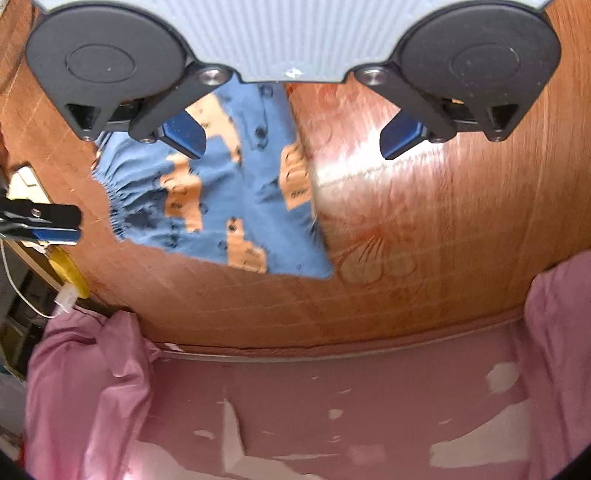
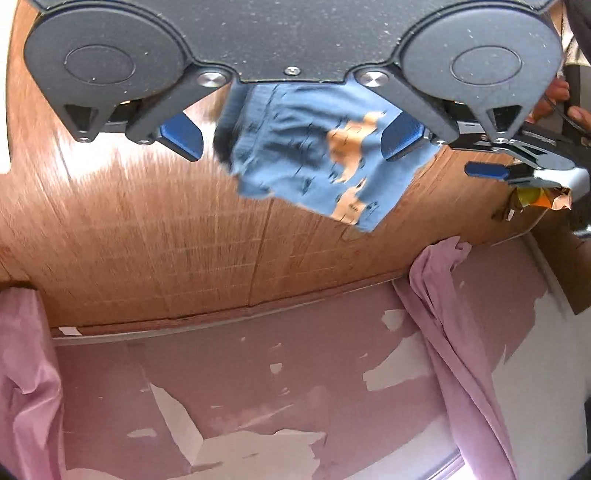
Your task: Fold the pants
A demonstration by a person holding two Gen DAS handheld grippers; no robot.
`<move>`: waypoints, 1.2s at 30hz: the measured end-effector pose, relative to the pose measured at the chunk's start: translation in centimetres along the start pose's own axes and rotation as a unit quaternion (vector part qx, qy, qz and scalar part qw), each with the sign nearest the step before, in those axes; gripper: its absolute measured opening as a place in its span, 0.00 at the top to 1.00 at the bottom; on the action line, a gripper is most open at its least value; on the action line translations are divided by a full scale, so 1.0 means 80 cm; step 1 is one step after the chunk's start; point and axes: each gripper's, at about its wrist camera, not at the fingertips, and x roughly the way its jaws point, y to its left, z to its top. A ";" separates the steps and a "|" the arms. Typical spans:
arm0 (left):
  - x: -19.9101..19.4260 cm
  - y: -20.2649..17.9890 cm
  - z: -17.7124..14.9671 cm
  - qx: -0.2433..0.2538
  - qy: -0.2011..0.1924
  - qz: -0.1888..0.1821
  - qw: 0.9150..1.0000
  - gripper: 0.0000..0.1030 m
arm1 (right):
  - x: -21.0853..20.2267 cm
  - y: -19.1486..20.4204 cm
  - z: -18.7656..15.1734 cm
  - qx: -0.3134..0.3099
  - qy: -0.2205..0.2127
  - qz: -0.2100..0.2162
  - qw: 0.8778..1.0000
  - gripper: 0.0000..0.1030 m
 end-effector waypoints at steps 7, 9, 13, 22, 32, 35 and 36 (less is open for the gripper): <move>0.036 0.008 0.026 -0.008 0.016 -0.039 0.999 0.00 | 0.070 -0.039 0.027 -0.025 0.039 0.030 0.998 0.01; 0.050 0.015 0.026 -0.019 0.026 -0.038 0.999 0.01 | 0.086 -0.048 0.027 -0.014 0.046 0.035 0.998 0.01; 0.065 0.022 0.020 -0.038 0.034 -0.051 0.997 0.13 | 0.105 -0.062 0.020 0.008 0.059 0.039 0.997 0.10; 0.065 0.023 0.014 -0.060 0.050 -0.074 0.994 0.54 | 0.111 -0.052 0.010 0.018 0.050 0.073 0.996 0.50; 0.061 0.043 0.003 -0.110 0.047 -0.100 0.988 0.65 | 0.106 -0.069 0.002 0.104 0.041 0.116 0.987 0.44; 0.060 0.042 0.004 -0.100 0.046 -0.096 0.989 0.66 | 0.105 -0.063 0.000 0.077 0.048 0.097 0.991 0.64; 0.060 0.040 0.005 -0.095 0.046 -0.093 0.990 0.67 | 0.106 -0.060 -0.001 0.072 0.051 0.094 0.992 0.67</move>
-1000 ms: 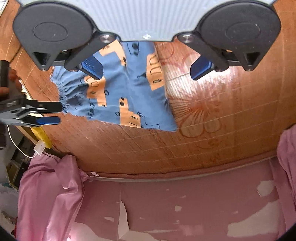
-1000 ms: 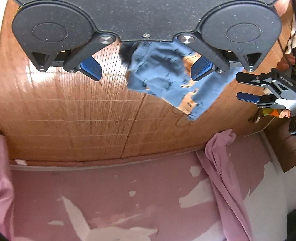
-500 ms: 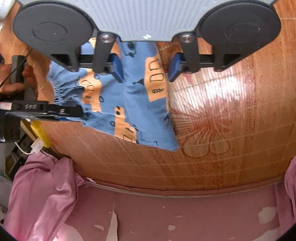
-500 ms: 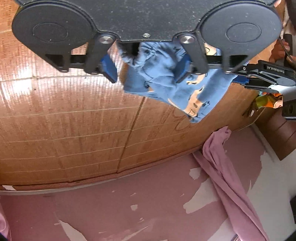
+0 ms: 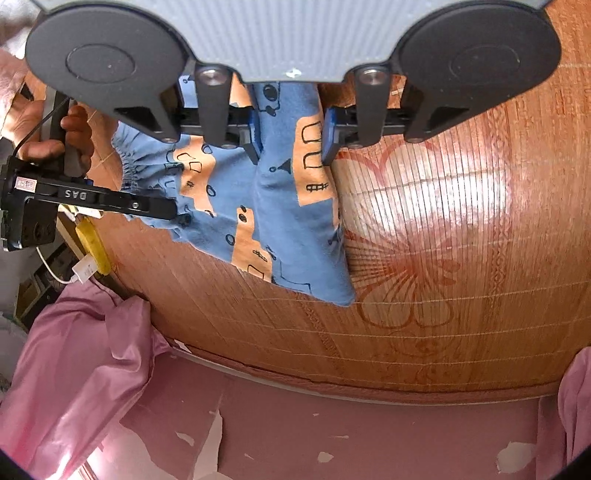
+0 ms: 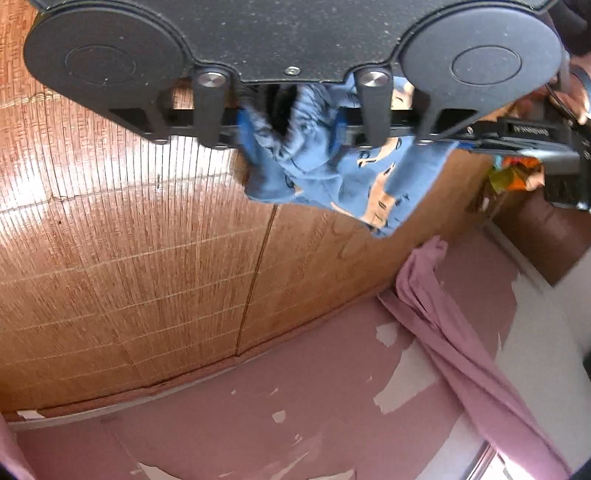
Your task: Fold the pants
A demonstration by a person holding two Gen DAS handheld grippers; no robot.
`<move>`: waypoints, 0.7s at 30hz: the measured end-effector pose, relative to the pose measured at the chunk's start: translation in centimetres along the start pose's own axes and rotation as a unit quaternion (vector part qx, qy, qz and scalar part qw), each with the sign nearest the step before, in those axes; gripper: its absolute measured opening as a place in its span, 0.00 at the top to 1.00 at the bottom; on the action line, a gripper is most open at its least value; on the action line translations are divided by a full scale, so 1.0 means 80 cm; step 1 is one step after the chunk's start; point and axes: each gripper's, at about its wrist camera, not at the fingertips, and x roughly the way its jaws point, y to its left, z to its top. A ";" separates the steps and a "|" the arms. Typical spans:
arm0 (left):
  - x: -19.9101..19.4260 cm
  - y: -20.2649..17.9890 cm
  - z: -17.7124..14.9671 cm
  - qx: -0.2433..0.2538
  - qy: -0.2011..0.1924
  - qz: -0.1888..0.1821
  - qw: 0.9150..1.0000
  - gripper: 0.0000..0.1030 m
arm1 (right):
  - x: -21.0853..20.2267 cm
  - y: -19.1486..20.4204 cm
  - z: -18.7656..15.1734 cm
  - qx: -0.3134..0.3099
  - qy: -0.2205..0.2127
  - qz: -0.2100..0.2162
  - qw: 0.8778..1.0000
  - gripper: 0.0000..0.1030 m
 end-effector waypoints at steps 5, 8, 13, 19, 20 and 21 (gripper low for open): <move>0.000 -0.016 0.006 0.014 -0.002 0.012 1.000 0.75 | -0.005 0.016 -0.003 -0.010 -0.012 -0.017 1.000 0.81; -0.005 -0.023 0.004 0.017 -0.004 0.015 1.000 0.78 | -0.013 0.028 -0.005 -0.016 -0.020 -0.028 0.999 0.83; -0.017 -0.028 0.005 0.017 -0.012 0.012 1.000 0.79 | -0.029 0.050 0.002 -0.034 -0.037 -0.037 0.998 0.84; -0.026 -0.025 0.057 0.009 -0.028 -0.002 1.000 0.80 | -0.034 0.069 0.065 -0.079 -0.053 -0.052 0.994 0.84; -0.026 -0.025 0.072 0.010 -0.034 -0.004 0.999 0.80 | -0.033 0.070 0.083 -0.090 -0.056 -0.055 0.993 0.84; -0.025 -0.024 0.087 0.010 -0.040 -0.007 0.999 0.80 | -0.030 0.071 0.101 -0.102 -0.059 -0.060 0.991 0.84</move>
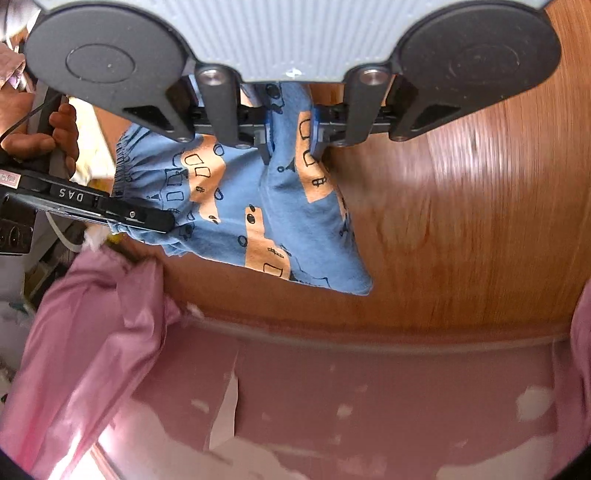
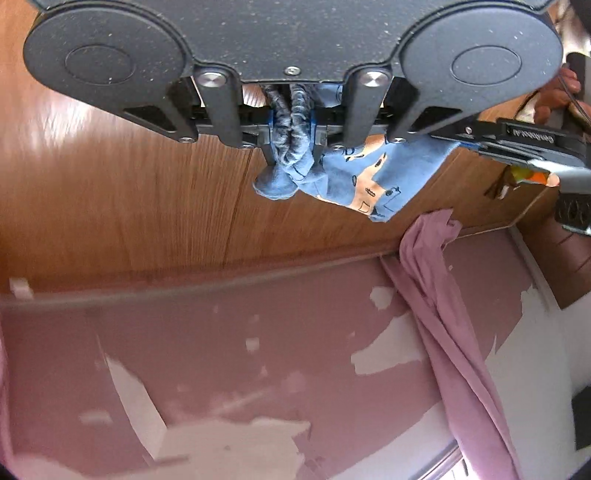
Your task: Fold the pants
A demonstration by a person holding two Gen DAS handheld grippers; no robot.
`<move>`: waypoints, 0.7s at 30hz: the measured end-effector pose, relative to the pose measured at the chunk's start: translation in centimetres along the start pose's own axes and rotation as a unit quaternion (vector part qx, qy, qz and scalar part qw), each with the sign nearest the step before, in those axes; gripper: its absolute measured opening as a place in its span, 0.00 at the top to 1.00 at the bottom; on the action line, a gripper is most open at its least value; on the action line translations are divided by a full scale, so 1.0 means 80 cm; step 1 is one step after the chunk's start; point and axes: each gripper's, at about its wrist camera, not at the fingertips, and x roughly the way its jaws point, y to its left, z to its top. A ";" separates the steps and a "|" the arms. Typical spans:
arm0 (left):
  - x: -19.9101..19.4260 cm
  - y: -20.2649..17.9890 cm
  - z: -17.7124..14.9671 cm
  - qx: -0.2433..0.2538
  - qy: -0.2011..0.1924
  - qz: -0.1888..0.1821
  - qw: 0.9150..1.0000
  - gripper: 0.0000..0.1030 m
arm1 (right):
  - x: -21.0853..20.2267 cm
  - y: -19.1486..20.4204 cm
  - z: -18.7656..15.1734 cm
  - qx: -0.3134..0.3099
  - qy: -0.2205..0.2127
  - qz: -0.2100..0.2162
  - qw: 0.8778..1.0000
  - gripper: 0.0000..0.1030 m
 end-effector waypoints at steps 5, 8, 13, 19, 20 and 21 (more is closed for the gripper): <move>0.025 0.014 0.071 0.000 -0.032 -0.003 0.999 0.80 | 0.044 -0.027 0.075 -0.032 0.001 -0.013 0.999 0.84; 0.054 0.029 0.099 -0.006 -0.045 0.003 0.999 0.80 | 0.084 -0.047 0.102 -0.038 0.014 -0.020 0.999 0.84; 0.116 0.064 0.117 -0.034 -0.037 0.007 0.999 0.80 | 0.156 -0.076 0.116 -0.040 0.038 -0.035 0.998 0.84; 0.168 0.086 0.108 -0.047 -0.017 0.019 0.999 0.80 | 0.210 -0.094 0.096 -0.040 0.069 -0.055 0.995 0.84; 0.171 0.089 0.104 -0.048 -0.017 0.017 0.999 0.80 | 0.214 -0.096 0.093 -0.039 0.070 -0.056 0.995 0.84; 0.174 0.090 0.102 -0.048 -0.018 0.016 0.999 0.80 | 0.217 -0.097 0.090 -0.040 0.070 -0.056 0.995 0.84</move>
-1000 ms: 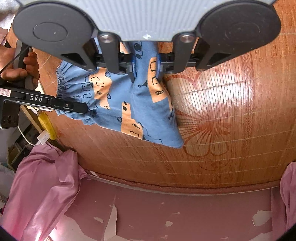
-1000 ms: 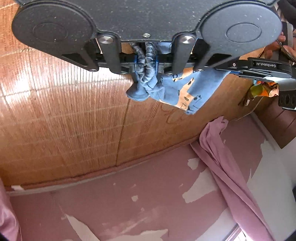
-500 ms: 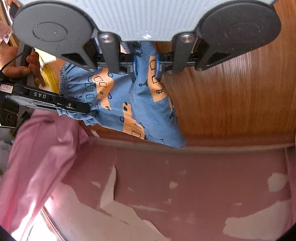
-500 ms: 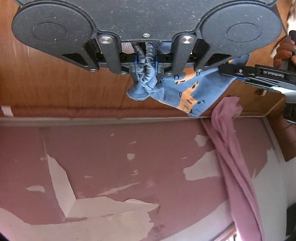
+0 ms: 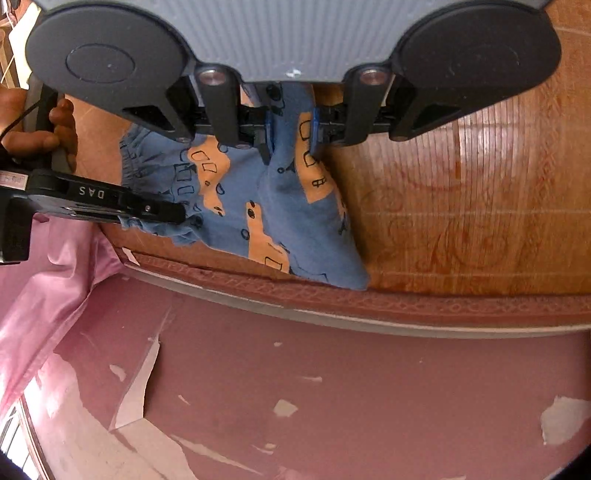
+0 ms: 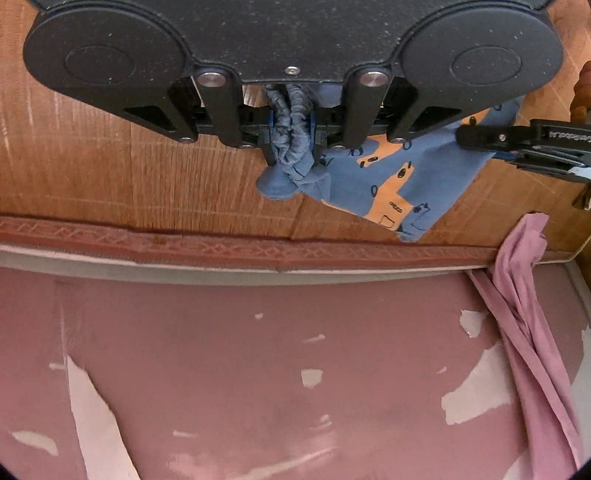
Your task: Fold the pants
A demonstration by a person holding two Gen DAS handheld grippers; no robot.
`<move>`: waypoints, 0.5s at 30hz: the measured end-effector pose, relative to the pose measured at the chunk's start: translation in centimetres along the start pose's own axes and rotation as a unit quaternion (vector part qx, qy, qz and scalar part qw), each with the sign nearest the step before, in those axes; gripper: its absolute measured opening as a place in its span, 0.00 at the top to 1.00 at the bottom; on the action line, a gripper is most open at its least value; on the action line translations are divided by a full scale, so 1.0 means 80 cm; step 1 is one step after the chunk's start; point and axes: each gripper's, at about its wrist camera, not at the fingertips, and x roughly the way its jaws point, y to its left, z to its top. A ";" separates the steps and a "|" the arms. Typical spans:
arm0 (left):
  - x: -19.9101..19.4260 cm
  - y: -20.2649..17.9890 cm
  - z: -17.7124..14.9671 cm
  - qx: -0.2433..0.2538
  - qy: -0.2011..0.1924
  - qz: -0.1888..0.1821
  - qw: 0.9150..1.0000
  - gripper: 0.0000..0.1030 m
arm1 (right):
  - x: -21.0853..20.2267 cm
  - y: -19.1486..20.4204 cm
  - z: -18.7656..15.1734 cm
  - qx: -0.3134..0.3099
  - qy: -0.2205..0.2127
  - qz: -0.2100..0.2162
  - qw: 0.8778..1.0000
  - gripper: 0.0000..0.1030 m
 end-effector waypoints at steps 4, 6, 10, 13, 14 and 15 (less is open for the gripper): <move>0.000 0.002 -0.003 -0.001 -0.002 -0.005 1.000 0.78 | 0.004 0.000 -0.005 -0.012 -0.003 -0.001 1.000 0.82; -0.001 0.000 -0.005 0.003 -0.002 -0.004 1.000 0.75 | 0.003 0.005 -0.005 -0.016 -0.004 -0.005 1.000 0.80; -0.006 -0.005 0.000 0.010 -0.005 0.003 1.000 0.66 | -0.008 0.015 -0.009 -0.025 -0.021 -0.034 0.999 0.67; -0.017 -0.016 0.002 0.013 -0.013 0.011 1.000 0.47 | -0.024 0.025 -0.014 -0.037 -0.037 -0.062 0.997 0.48; -0.022 -0.019 0.002 0.016 -0.016 0.015 1.000 0.39 | -0.030 0.029 -0.015 -0.042 -0.045 -0.070 0.996 0.43; -0.028 -0.024 0.001 0.021 -0.021 0.020 0.999 0.32 | -0.037 0.032 -0.016 -0.046 -0.052 -0.073 0.995 0.41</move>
